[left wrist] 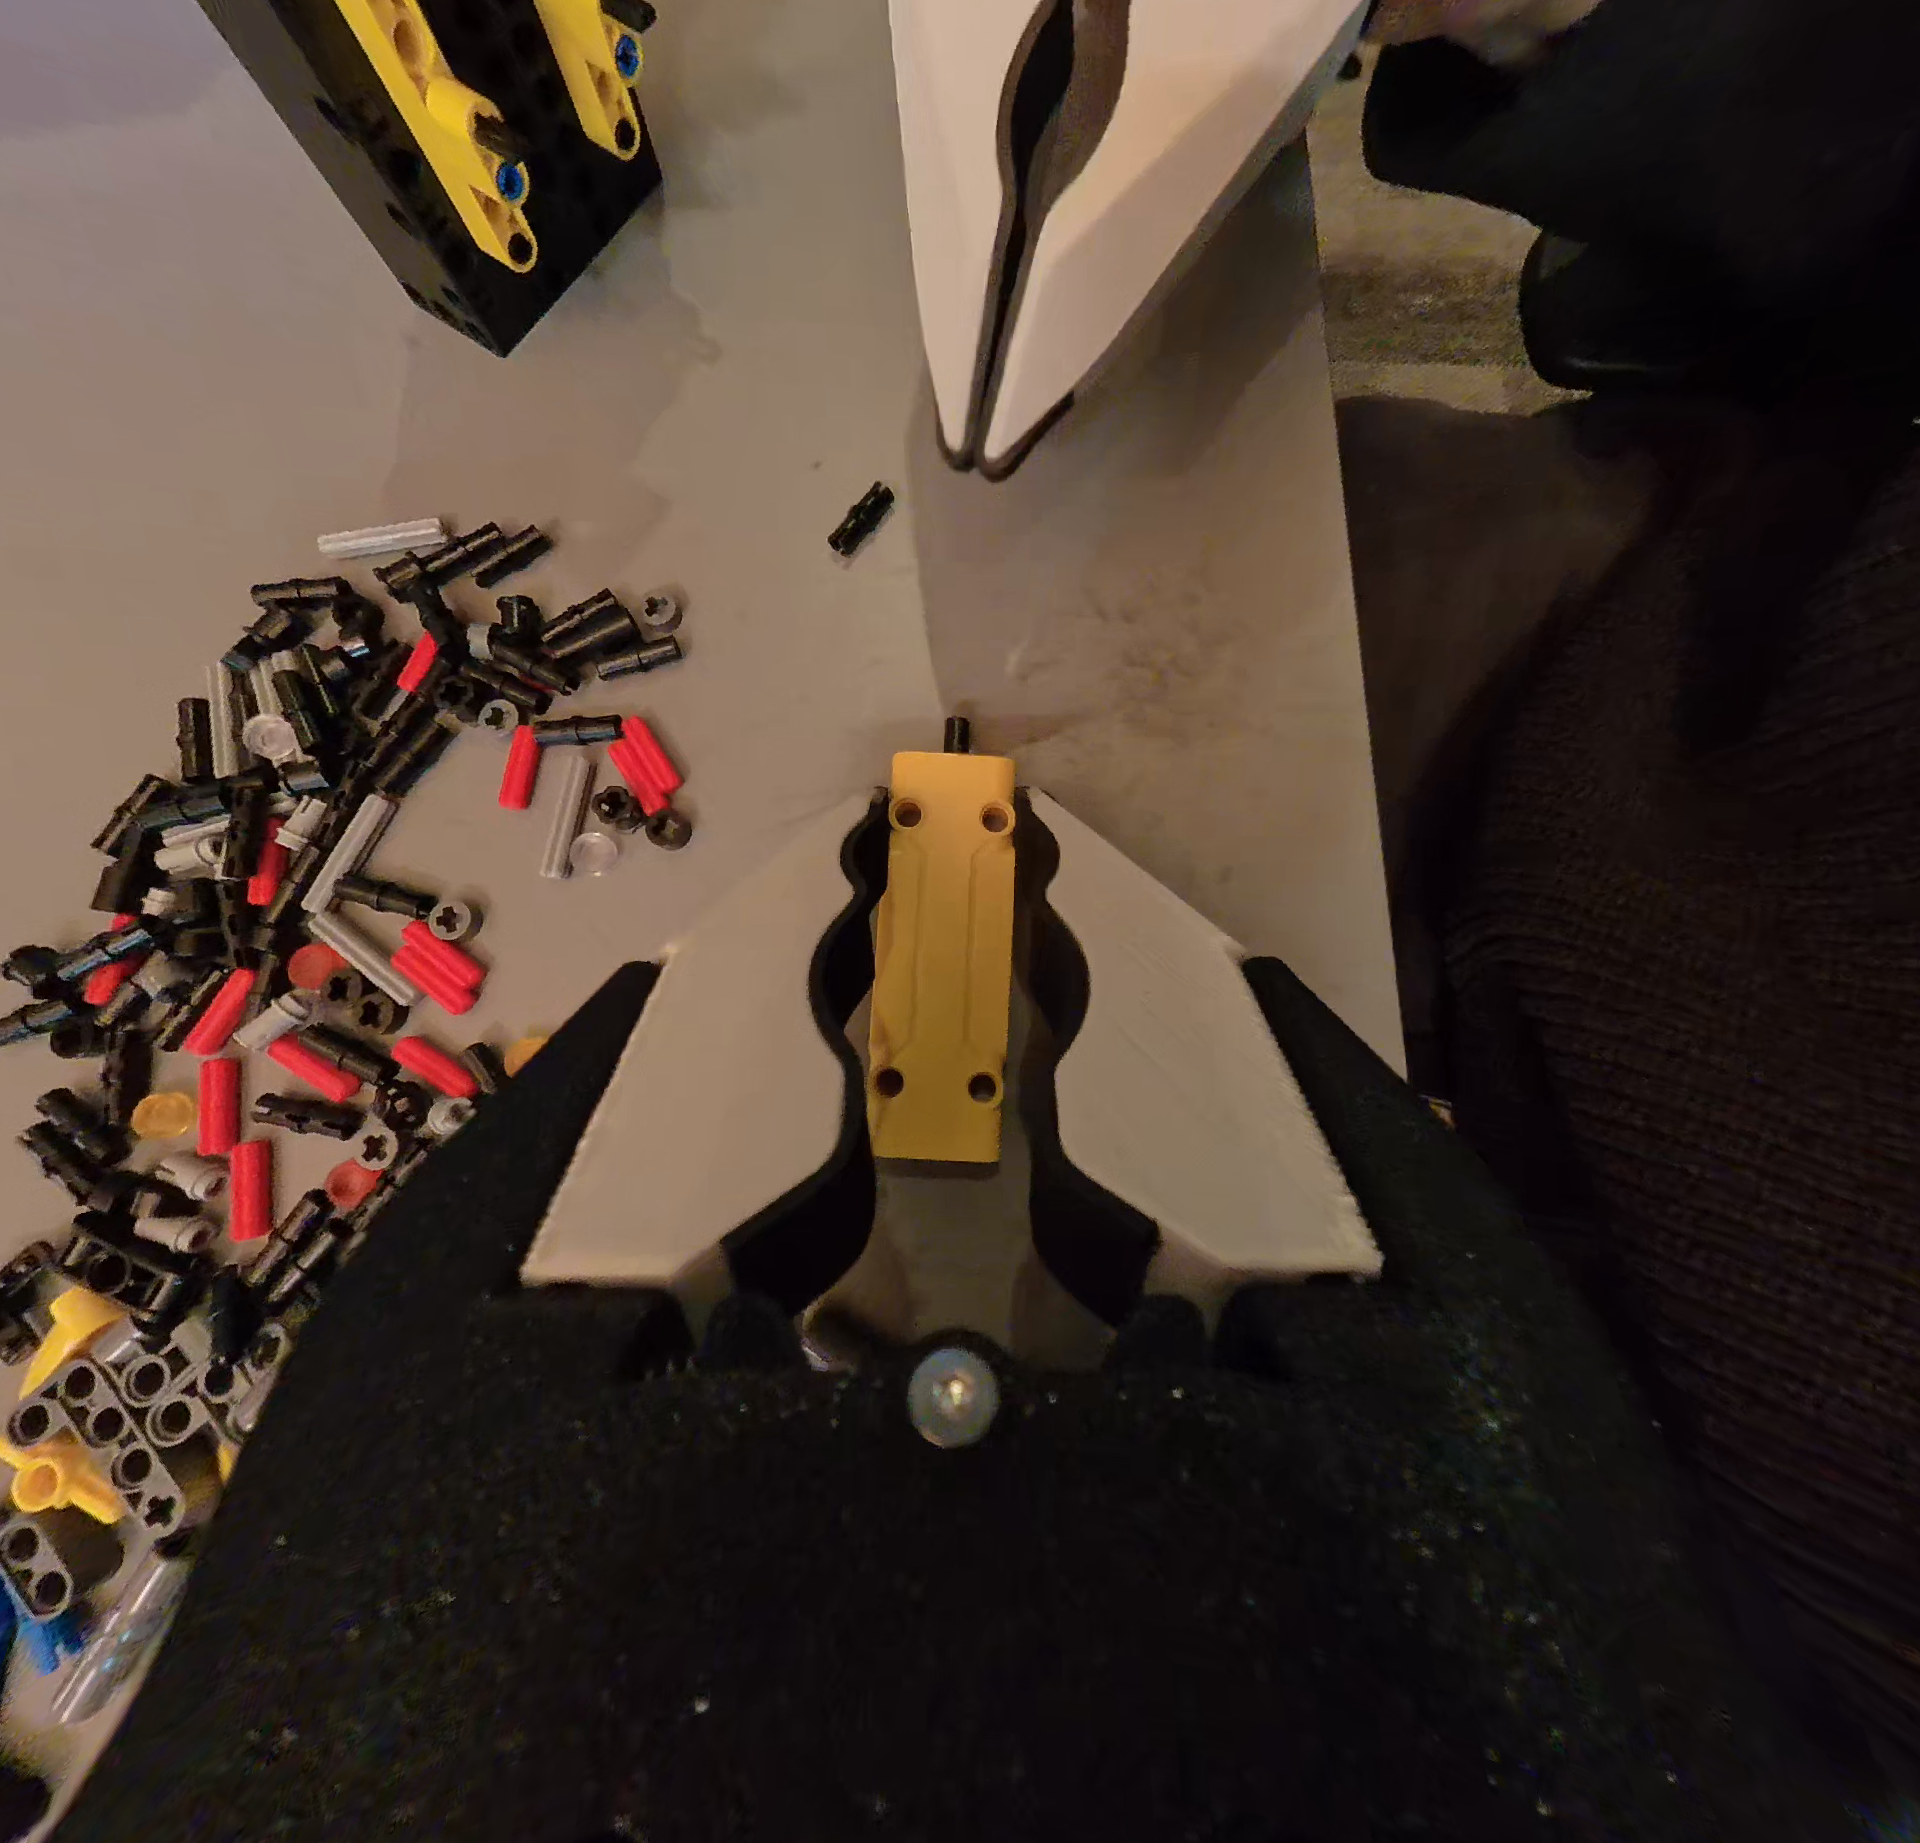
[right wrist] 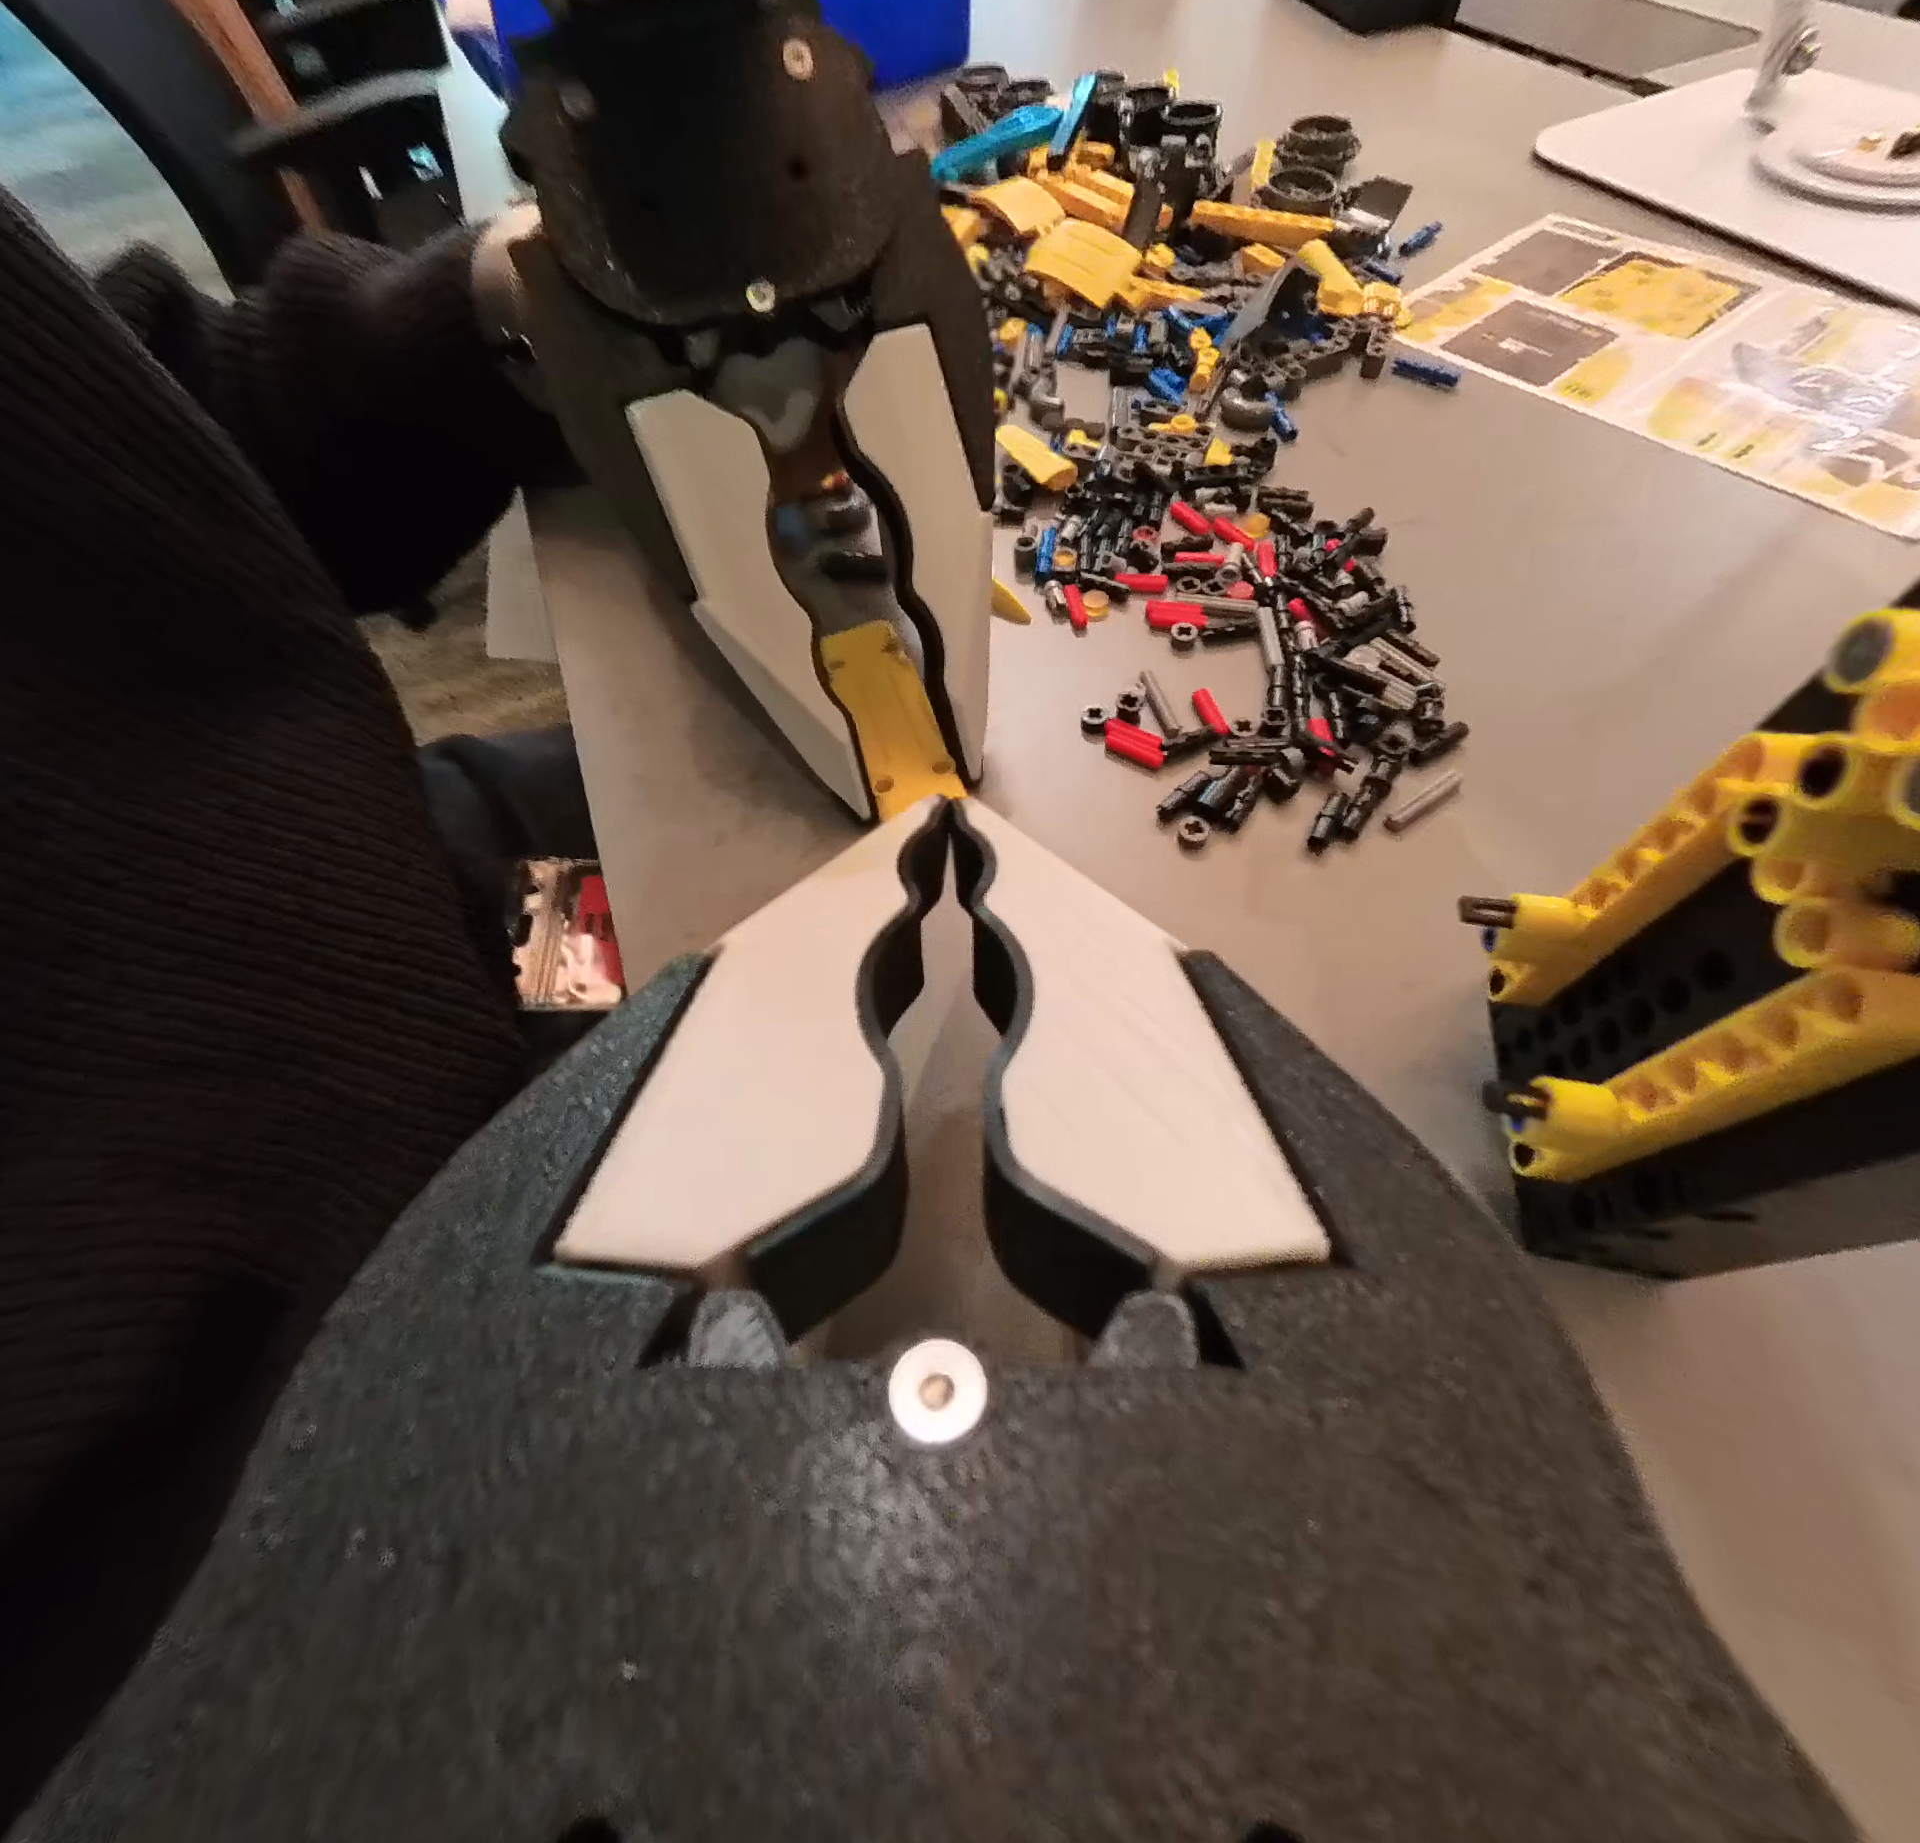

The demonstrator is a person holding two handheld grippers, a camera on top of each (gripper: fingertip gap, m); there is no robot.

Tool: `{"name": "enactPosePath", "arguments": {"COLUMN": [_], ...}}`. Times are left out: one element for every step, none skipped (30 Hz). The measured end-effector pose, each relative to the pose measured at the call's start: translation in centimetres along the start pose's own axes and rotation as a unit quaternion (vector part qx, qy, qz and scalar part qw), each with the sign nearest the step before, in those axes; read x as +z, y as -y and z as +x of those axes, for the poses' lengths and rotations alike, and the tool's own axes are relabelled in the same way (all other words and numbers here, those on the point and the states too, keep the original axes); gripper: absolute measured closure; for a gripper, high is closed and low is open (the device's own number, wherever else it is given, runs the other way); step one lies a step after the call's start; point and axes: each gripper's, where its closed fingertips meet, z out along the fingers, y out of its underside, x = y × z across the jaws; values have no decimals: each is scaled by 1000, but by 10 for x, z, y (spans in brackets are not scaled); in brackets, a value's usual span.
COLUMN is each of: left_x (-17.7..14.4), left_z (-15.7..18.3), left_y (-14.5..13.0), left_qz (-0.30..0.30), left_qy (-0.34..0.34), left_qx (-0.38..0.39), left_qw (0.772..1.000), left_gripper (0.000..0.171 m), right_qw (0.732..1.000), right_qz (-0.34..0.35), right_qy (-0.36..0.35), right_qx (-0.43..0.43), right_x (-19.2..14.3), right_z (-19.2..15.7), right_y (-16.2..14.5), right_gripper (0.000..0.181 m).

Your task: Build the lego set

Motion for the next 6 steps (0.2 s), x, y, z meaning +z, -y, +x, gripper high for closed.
{"name": "enactPosePath", "arguments": {"left_x": [0,0,0,0,0,0], "left_z": [0,0,0,0,0,0], "left_y": [0,0,0,0,0,0], "left_qz": [0,0,0,0,1,1], "left_qy": [1,3,5,5,4,3], "left_qx": [1,4,6,5,4,3], "left_qw": [1000,1000,1000,1000,1000,1000], "left_gripper": [148,148,148,148,148,148], "right_qw": [1000,1000,1000,1000,1000,1000], "right_qz": [9,17,23,27,27,24], "right_qy": [4,6,7,9,8,5], "right_qx": [2,1,-1,-4,-8,-13], "right_x": [-2,-3,-4,-5,-4,-3], "right_z": [0,-1,-1,-2,-3,-2], "right_y": [2,4,6,7,7,7], "right_gripper": [181,181,181,181,181,181]}}
